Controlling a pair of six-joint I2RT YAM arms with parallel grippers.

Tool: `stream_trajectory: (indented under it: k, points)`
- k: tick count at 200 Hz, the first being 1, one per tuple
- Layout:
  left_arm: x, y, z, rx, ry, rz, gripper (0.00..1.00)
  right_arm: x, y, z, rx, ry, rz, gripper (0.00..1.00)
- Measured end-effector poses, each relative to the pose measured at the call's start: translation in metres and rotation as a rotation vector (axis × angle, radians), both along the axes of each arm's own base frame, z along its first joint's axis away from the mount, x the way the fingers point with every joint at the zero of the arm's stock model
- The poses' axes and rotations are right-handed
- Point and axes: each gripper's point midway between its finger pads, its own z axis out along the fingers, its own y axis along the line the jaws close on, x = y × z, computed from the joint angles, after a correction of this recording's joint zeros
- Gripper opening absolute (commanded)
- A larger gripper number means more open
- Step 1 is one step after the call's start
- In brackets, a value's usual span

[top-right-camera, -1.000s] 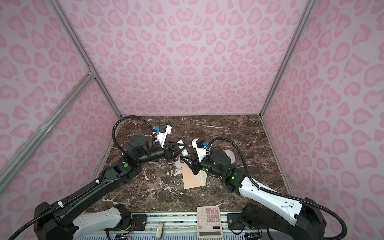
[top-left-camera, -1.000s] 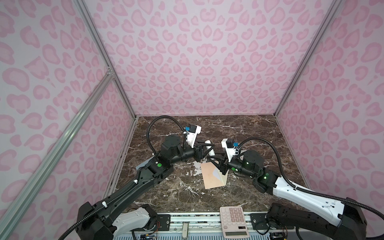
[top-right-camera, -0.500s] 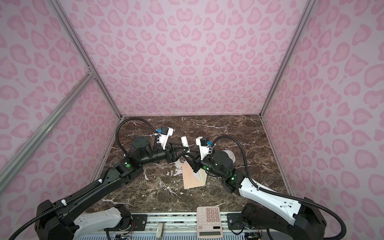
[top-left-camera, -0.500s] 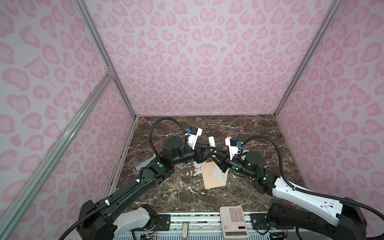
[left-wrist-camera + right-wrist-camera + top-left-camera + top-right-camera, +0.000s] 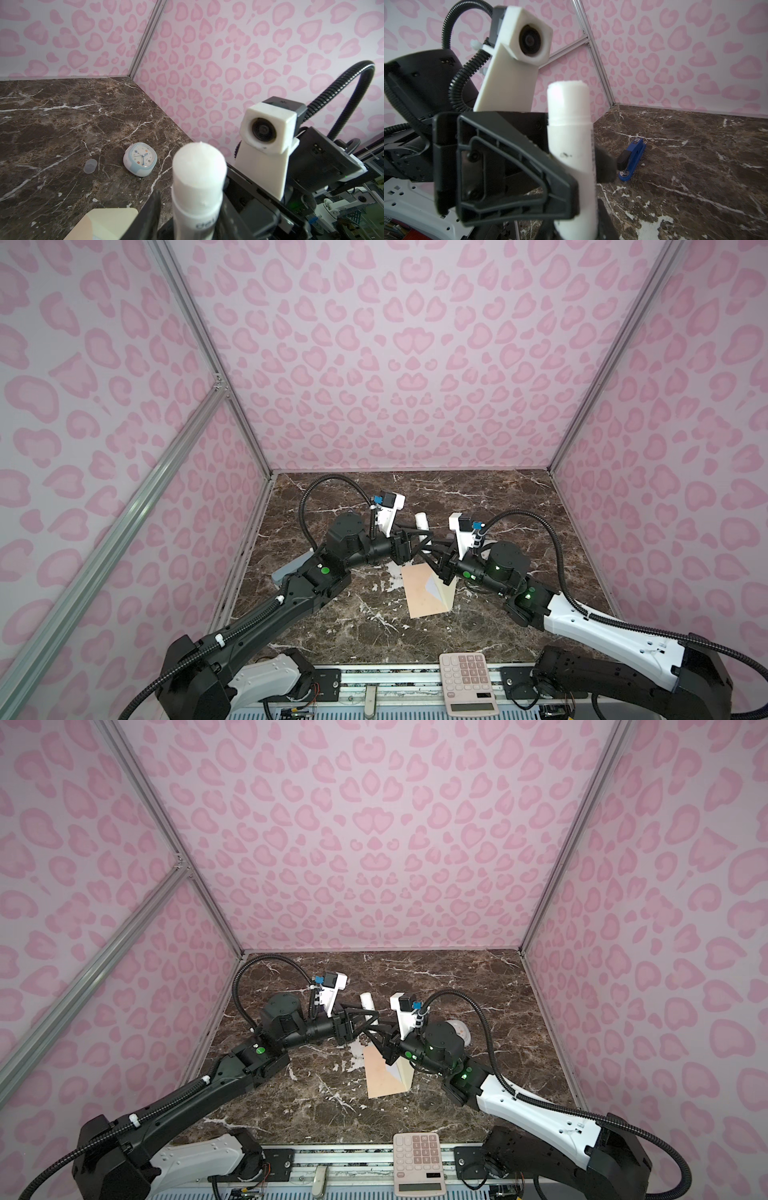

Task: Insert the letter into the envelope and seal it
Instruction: 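Close the left gripper on the glue stick held by the right gripper, then release the glue stick with the right gripper while the left gripper holds it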

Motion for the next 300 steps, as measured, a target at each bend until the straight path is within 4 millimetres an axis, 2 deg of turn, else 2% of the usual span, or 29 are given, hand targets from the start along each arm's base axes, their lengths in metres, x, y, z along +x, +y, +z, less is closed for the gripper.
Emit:
stream_trajectory:
  k: [14, 17, 42, 50, 59, 71, 85, 127, 157, 172, 183, 209, 225, 242, 261, 300]
  points:
    - [0.0, -0.001, -0.001, -0.001, 0.001, -0.004, 0.37, -0.001, 0.001, -0.001, -0.001, 0.001, 0.005, 0.1]
    - [0.0, -0.001, -0.002, -0.001, 0.001, -0.006, 0.33, -0.001, 0.001, -0.001, -0.002, 0.002, 0.005, 0.1]
    - [-0.001, -0.002, 0.0, -0.012, 0.004, -0.011, 0.22, -0.001, 0.0, -0.001, -0.003, 0.001, 0.004, 0.11]
    - [-0.001, -0.002, 0.0, -0.013, 0.003, -0.011, 0.16, -0.001, 0.0, -0.001, -0.004, 0.0, 0.004, 0.16]
    - [-0.002, -0.002, 0.0, -0.013, 0.001, -0.012, 0.12, -0.001, 0.0, -0.001, -0.005, -0.001, 0.004, 0.27]
    - [-0.002, -0.002, 0.001, -0.009, -0.009, -0.013, 0.11, -0.001, 0.0, -0.001, -0.006, -0.002, 0.002, 0.43]
    - [-0.002, 0.0, 0.002, -0.011, -0.011, -0.007, 0.09, 0.0, -0.002, -0.001, -0.016, -0.014, -0.005, 0.5]
    - [0.006, 0.016, 0.003, 0.019, -0.014, 0.102, 0.09, 0.004, -0.02, -0.008, -0.081, -0.026, -0.056, 0.56]
    - [0.016, 0.033, -0.012, 0.081, 0.002, 0.205, 0.08, 0.008, -0.05, -0.03, -0.141, -0.003, -0.133, 0.57]
    - [0.019, 0.039, -0.021, 0.114, 0.014, 0.241, 0.07, 0.011, -0.068, -0.042, -0.164, 0.014, -0.193, 0.55]
    - [0.021, 0.042, -0.028, 0.137, 0.024, 0.262, 0.07, 0.014, -0.081, -0.051, -0.185, 0.034, -0.236, 0.5]
    - [0.021, 0.045, -0.049, 0.184, 0.058, 0.27, 0.05, 0.029, -0.116, -0.071, -0.22, 0.127, -0.39, 0.18]
    - [0.018, 0.047, -0.072, 0.214, 0.103, 0.269, 0.04, 0.038, -0.134, -0.09, -0.261, 0.228, -0.48, 0.0]
    - [0.014, 0.048, -0.097, 0.245, 0.155, 0.262, 0.04, 0.044, -0.148, -0.108, -0.314, 0.329, -0.555, 0.0]
    - [0.006, 0.047, -0.12, 0.273, 0.209, 0.251, 0.04, 0.048, -0.154, -0.124, -0.372, 0.423, -0.595, 0.0]
    - [-0.001, 0.054, -0.16, 0.317, 0.314, 0.281, 0.04, 0.047, -0.153, -0.159, -0.458, 0.602, -0.602, 0.0]
